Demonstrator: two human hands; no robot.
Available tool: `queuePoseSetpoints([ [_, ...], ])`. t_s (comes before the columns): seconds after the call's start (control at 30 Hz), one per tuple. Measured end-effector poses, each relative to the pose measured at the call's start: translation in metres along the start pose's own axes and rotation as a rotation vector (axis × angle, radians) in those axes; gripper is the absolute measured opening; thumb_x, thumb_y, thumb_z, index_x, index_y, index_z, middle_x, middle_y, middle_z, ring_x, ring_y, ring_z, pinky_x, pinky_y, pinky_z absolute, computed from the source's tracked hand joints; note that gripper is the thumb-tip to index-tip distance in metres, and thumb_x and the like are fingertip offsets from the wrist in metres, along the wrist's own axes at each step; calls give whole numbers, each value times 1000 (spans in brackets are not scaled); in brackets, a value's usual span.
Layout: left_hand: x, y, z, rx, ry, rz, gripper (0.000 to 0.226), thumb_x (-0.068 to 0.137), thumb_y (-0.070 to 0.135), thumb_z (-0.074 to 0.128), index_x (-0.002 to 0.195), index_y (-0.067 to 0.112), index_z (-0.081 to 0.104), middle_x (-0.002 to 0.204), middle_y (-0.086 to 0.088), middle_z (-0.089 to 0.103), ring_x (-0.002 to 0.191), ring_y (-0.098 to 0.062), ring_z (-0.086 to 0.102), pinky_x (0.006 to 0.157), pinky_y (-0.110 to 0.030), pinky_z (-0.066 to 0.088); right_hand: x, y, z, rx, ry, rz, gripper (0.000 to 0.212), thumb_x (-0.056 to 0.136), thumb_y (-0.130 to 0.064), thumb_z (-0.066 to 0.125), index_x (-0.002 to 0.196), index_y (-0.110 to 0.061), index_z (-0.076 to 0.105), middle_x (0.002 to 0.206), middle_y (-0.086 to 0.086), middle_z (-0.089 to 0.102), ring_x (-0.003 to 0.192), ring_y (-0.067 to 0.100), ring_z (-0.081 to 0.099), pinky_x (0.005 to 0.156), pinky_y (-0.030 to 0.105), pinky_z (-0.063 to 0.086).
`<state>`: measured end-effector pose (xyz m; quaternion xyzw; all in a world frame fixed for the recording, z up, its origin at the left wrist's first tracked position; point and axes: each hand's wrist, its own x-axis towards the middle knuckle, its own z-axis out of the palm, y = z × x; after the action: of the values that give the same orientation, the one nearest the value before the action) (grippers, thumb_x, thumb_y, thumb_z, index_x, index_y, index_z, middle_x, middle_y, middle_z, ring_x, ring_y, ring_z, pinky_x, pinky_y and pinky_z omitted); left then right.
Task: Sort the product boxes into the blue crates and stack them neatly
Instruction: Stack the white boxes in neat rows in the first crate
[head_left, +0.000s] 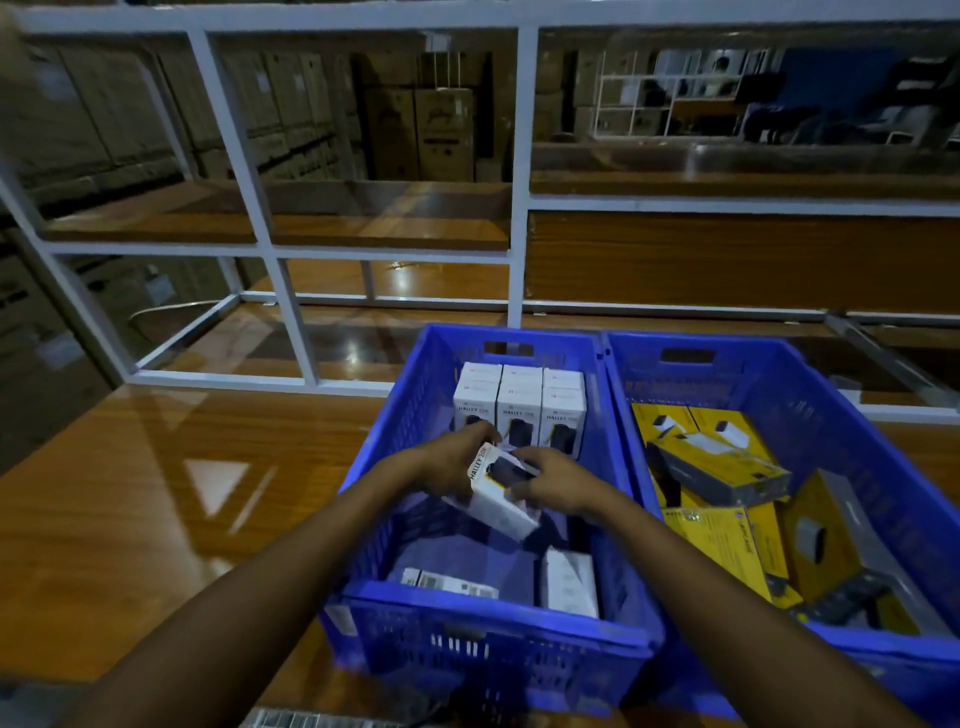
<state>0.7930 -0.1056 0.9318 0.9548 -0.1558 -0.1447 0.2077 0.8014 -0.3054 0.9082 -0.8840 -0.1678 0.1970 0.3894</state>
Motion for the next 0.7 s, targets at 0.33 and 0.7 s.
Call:
queuePoseSetpoints([
  [0.33, 45, -9, -39, 102, 145, 255, 70, 77, 19, 77, 134, 23, 37, 134, 3, 44, 120, -15, 45, 99, -34, 46, 38, -8, -41, 525, 74, 153, 22, 74, -32, 75, 71, -24, 55, 59, -12, 56, 58, 10, 49, 55, 26, 32],
  [0.7, 95, 11, -50, -1060, 419, -87, 24, 96, 21, 60, 119, 15, 60, 113, -8, 66, 97, -24, 65, 76, -35, 53, 71, -7, -58, 924, 595, 19, 30, 83, -27, 78, 98, -11, 58, 90, 7, 70, 75, 21, 66, 57, 31, 48],
])
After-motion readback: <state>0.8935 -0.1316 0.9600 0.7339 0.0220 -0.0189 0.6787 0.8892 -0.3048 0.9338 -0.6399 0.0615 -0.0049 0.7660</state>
